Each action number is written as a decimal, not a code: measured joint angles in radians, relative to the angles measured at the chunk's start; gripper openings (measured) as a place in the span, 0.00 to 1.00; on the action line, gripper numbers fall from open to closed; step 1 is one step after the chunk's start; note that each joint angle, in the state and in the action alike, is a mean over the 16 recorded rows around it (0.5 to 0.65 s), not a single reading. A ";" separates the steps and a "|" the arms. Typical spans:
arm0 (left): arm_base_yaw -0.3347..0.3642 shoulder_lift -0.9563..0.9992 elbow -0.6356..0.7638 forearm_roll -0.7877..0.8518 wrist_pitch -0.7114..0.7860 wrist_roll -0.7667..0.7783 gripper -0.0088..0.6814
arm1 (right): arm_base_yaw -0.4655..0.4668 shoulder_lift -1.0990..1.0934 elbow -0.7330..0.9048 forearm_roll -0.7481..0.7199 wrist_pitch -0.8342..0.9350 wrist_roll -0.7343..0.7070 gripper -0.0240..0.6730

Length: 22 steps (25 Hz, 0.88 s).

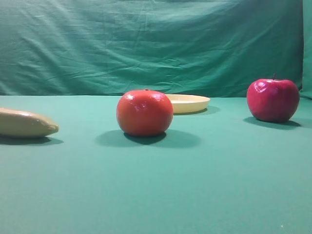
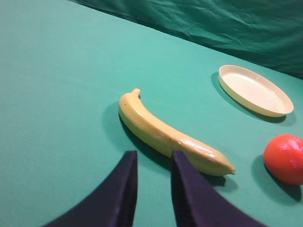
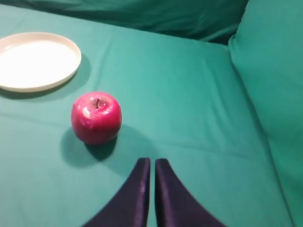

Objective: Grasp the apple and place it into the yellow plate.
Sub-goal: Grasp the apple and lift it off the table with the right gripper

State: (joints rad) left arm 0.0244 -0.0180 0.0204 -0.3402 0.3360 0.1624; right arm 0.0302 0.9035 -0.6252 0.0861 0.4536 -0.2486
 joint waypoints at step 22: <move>0.000 0.000 0.000 0.000 0.000 0.000 0.24 | 0.153 0.599 -0.394 0.072 0.123 -0.061 0.48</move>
State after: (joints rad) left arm 0.0244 -0.0180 0.0204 -0.3402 0.3360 0.1624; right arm 0.1829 1.5024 -1.0190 0.1581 0.5771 -0.3093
